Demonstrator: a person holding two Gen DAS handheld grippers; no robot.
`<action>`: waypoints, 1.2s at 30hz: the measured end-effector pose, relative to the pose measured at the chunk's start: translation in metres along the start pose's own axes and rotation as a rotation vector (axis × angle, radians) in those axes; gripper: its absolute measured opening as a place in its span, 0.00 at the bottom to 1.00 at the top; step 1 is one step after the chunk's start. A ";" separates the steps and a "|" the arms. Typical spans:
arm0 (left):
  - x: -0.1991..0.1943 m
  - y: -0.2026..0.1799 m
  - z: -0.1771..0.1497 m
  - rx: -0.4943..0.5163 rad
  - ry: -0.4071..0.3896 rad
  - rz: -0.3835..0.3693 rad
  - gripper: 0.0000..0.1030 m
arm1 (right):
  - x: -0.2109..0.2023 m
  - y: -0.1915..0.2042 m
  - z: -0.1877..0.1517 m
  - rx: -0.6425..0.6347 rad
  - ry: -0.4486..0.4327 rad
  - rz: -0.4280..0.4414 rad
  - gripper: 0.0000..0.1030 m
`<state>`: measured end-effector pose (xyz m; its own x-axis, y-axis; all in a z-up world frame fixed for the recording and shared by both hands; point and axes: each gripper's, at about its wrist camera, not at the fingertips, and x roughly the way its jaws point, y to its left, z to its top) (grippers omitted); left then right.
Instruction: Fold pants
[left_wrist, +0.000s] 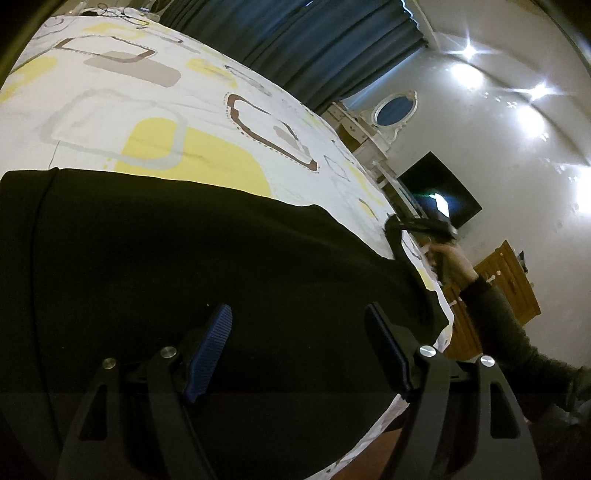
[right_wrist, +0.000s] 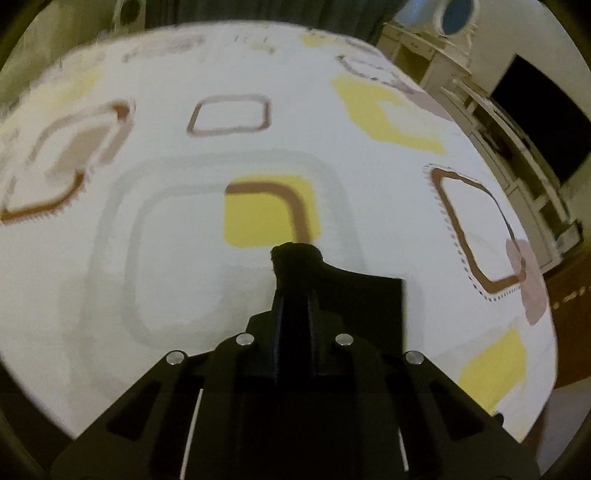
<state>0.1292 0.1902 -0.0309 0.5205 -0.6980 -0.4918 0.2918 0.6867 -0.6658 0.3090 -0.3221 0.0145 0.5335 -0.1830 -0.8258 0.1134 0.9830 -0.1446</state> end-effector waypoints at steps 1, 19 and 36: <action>0.000 0.000 0.000 -0.002 0.000 0.001 0.71 | -0.009 -0.014 -0.005 0.026 -0.020 0.019 0.10; 0.004 -0.008 0.000 -0.013 0.012 0.065 0.73 | -0.092 -0.249 -0.215 0.473 -0.136 0.049 0.10; 0.006 -0.010 -0.002 -0.003 0.006 0.079 0.74 | -0.078 -0.279 -0.297 0.738 -0.139 0.217 0.12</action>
<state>0.1280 0.1791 -0.0284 0.5371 -0.6426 -0.5464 0.2478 0.7394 -0.6261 -0.0133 -0.5769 -0.0428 0.7021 -0.0362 -0.7112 0.4965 0.7408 0.4525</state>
